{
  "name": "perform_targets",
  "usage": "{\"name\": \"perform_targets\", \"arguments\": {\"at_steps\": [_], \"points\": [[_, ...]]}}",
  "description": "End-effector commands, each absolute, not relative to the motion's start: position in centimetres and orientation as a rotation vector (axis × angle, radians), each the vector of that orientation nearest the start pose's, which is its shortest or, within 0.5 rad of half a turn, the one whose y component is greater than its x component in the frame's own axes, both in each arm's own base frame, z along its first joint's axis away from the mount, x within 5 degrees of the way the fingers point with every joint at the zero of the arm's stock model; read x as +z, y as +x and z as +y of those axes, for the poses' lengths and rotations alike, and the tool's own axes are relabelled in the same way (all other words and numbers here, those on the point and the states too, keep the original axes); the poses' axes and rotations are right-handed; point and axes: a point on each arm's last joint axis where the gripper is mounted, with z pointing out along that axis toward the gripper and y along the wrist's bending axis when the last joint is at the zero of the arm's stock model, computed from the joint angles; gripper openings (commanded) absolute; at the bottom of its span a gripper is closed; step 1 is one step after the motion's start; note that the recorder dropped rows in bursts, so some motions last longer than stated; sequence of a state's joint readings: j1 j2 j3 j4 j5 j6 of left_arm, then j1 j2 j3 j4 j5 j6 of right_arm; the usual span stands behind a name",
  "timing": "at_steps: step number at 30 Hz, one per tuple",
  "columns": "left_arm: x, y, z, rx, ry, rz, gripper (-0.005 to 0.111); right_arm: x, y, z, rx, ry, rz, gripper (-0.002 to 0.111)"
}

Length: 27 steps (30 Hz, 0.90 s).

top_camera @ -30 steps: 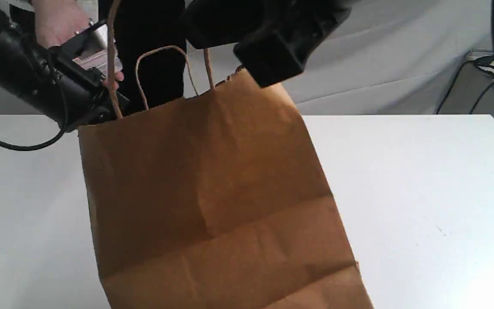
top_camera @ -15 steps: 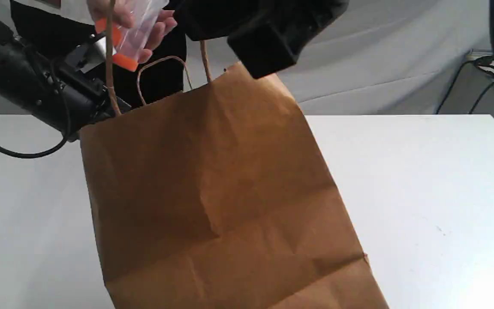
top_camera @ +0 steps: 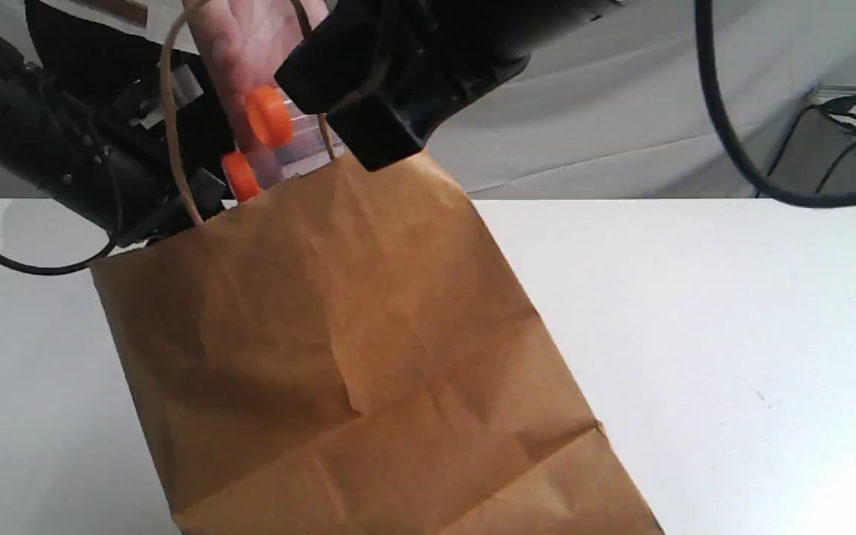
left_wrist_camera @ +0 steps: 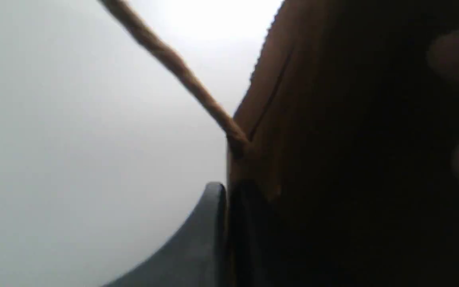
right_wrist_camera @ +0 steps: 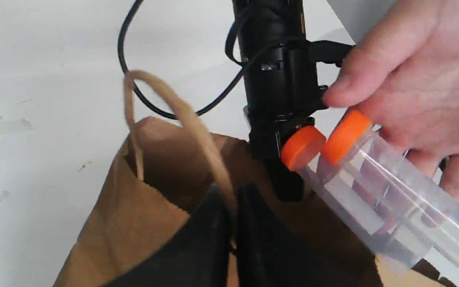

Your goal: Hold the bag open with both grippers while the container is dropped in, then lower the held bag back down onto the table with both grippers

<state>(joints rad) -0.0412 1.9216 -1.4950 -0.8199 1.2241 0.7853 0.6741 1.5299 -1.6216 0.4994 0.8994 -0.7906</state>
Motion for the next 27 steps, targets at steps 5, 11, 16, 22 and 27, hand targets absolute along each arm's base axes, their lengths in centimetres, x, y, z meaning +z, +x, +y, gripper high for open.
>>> {"name": "perform_targets", "arguments": {"at_steps": [5,11,16,22,27], "points": [[24.6,38.5,-7.8,-0.996,0.696,2.58,0.0,43.8,23.8,23.6,0.549,-1.368,1.711,0.0],[24.6,38.5,-7.7,-0.993,0.698,2.581,0.0,44.5,23.8,23.5,0.537,-1.361,1.692,0.0],[24.7,38.5,-7.7,-0.992,0.698,2.579,0.0,44.3,24.0,23.3,0.483,-1.37,1.699,0.0],[28.0,38.6,-7.6,-0.905,0.738,2.488,0.0,44.5,24.4,23.2,0.431,-1.348,1.676,0.0],[32.7,38.8,-7.3,-0.789,0.74,2.398,0.0,44.8,24.9,23.1,0.387,-1.313,1.642,0.0]]}}
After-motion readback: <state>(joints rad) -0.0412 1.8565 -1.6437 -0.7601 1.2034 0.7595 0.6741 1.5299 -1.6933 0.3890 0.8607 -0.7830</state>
